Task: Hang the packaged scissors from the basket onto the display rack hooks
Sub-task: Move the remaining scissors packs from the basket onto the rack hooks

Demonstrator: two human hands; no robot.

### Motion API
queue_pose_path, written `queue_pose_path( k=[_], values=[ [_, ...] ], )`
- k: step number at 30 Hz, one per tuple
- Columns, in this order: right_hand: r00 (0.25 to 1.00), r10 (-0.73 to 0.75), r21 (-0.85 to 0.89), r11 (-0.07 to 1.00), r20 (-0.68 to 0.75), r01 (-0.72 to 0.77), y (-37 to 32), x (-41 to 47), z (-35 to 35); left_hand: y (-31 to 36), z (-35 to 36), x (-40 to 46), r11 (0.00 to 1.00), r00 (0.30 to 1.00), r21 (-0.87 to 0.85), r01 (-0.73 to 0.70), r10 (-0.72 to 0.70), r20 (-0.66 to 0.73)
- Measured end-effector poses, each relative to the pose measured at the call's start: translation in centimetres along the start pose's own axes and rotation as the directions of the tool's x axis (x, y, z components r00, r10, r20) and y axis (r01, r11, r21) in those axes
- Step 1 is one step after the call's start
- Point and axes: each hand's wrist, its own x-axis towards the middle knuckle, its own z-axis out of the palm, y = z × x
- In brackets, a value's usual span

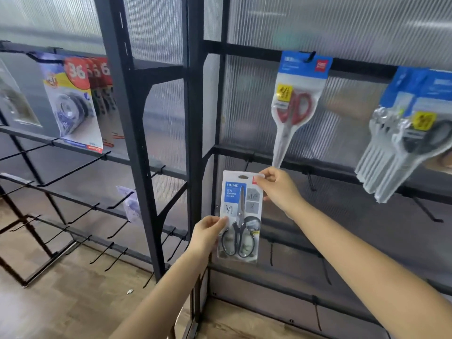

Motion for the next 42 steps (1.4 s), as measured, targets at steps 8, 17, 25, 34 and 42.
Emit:
queue_pose_path(
  k=[8, 17, 25, 34, 42],
  values=[
    [0.998, 0.024, -0.048, 0.999, -0.063, -0.027, 0.9, 2.2, 1.3, 0.0, -0.6, 2.8, 0.999, 0.998, -0.026, 0.023, -0.022, 0.053],
    [0.985, -0.050, -0.241, 0.970, -0.165, 0.009, 2.6, 3.8, 1.9, -0.3, 0.8, 5.8, 0.999, 0.998, -0.051, 0.011, -0.008, 0.062],
    [0.967, -0.206, -0.489, 0.865, -0.151, 0.108, 3.4, 4.9, 3.4, 0.1, 3.4, 9.9, 0.992, 0.999, -0.120, 0.042, -0.044, -0.015],
    [0.986, -0.159, -0.738, 0.671, -0.048, 0.072, 4.1, 4.8, 4.1, 0.8, 3.7, 12.4, 1.000, 1.000, -0.014, 0.007, -0.007, -0.023],
    [0.992, -0.128, -0.824, 0.559, 0.022, 0.091, 5.6, 1.6, 3.3, 0.1, 3.7, 10.8, 0.906, 0.979, 0.386, -0.172, 0.202, -0.038]
  ],
)
